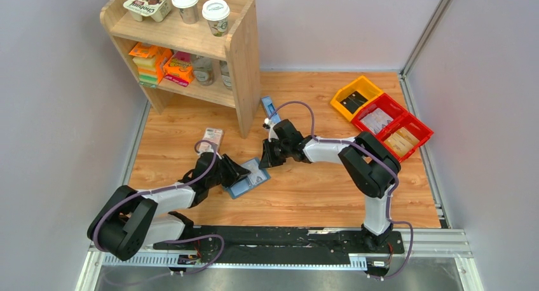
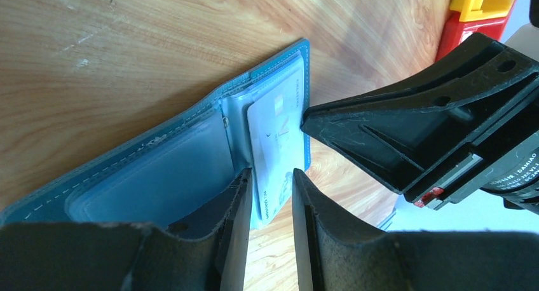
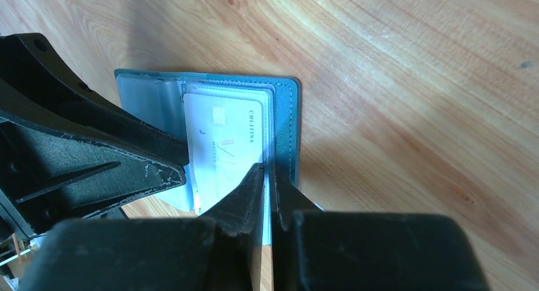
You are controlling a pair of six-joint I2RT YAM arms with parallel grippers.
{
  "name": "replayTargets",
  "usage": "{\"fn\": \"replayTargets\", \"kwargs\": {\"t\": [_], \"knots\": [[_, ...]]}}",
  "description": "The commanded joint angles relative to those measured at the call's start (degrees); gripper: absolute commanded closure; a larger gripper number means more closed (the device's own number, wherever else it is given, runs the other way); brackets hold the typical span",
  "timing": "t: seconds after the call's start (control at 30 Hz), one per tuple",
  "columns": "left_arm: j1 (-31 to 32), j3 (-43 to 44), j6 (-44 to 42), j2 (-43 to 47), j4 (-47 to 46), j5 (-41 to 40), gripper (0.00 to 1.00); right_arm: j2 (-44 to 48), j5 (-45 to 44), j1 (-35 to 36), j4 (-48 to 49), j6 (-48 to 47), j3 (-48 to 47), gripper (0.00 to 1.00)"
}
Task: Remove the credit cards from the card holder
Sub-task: Remove the credit card from the card holder.
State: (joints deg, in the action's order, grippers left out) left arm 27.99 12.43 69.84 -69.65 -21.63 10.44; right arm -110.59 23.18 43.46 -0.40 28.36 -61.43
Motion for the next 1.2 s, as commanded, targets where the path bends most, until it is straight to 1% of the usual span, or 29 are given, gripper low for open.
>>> {"fn": "replayTargets", "kwargs": {"t": [0.0, 0.4, 0.5, 0.67, 0.87, 1.07, 1.17], "knots": [[0.3, 0.6, 2.1, 1.4, -10.0, 1.2, 0.64, -4.7, -2.5, 0.9, -5.7, -1.0, 3.0, 0.93], [0.2, -0.9, 2.1, 3.9, -12.9, 0.0, 0.71, -5.2, -1.3, 0.9, -4.9, -0.3, 2.9, 0.93], [0.2, -0.7, 1.7, 3.6, -12.4, -0.1, 0.73, -5.1, -0.9, 1.0, -4.5, -0.1, 3.1, 0.93], [0.2, -0.1, 1.1, 0.4, -12.3, 1.2, 0.72, -5.1, 0.0, 1.0, -3.9, 0.1, 3.2, 0.93], [0.3, 0.5, 1.1, -4.0, -14.4, 2.7, 0.72, -5.0, 0.5, 1.0, -3.6, 0.3, 3.2, 0.93], [0.2, 0.1, 1.4, -7.4, -18.4, 2.8, 0.72, -5.1, 1.7, 1.0, -2.6, 0.7, 3.4, 0.93], [0.2, 0.1, 2.2, -9.3, -21.8, 3.3, 0.73, -5.3, 2.2, 1.0, -2.1, 0.9, 3.4, 0.93]]}}
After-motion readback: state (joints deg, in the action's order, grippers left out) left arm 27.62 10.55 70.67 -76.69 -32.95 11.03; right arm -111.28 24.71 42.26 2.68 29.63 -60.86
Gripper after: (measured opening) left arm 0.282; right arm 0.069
